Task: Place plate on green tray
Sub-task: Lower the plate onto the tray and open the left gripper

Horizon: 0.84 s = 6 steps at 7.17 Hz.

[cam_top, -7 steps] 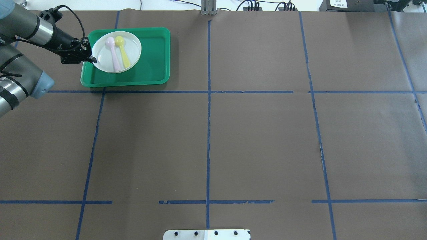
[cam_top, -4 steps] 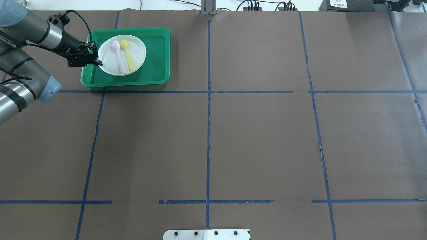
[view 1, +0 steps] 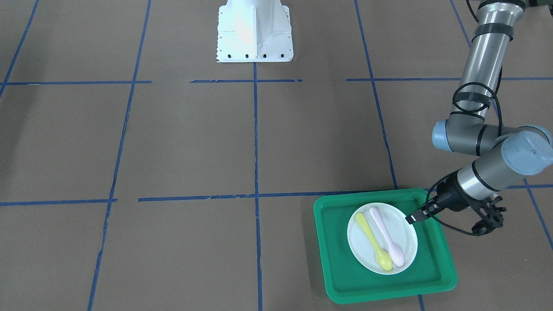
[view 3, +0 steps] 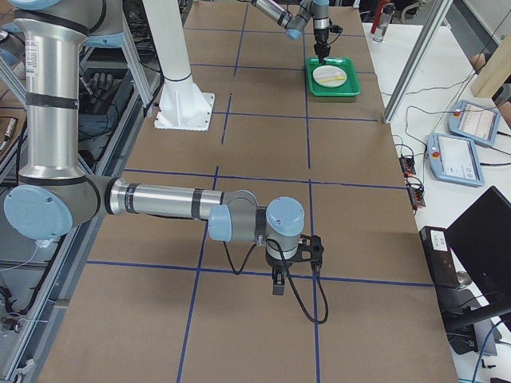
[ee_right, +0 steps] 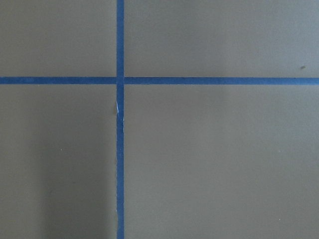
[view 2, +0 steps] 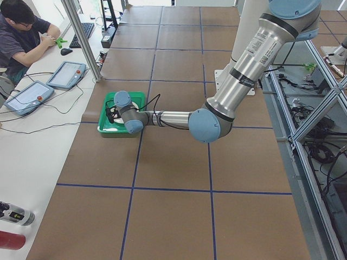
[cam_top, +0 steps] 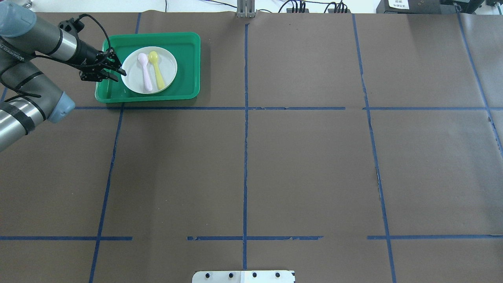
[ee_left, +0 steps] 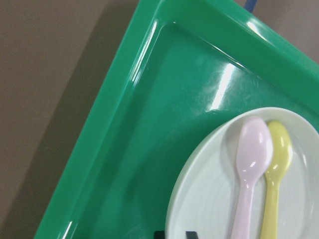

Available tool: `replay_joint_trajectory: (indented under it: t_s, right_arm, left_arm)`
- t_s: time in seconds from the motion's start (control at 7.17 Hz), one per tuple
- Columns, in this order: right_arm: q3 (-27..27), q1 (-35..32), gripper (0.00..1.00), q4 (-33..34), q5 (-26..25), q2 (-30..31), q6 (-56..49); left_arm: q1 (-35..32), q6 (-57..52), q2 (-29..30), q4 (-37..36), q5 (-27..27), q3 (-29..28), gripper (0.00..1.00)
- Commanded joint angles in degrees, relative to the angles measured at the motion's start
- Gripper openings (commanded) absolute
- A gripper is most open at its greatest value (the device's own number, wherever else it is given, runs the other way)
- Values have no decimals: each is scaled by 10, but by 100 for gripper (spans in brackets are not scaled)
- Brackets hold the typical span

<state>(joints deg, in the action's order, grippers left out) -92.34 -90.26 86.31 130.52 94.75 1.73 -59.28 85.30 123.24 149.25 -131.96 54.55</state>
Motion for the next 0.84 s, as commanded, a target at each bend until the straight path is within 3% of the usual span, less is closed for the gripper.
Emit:
replay_joint_trajectory:
  t_s: [0.0,0.28,0.42,0.7]
  right_arm:
    - [0,0,100,-1,0,0,-1]
    - [0,0,100,-1,0,0,-1]
    - [0,0,100,0,0,0,0]
    - [0,0,100,0,0,0,0]
  left_arm:
    - [0,2,-3,10,4,0,100]
    - [0,-27,-8,8,4,32,100]
    - [-6,-49,-38,-5,3,85,100]
    - [-21,-125,-75,-128,-4,188,100]
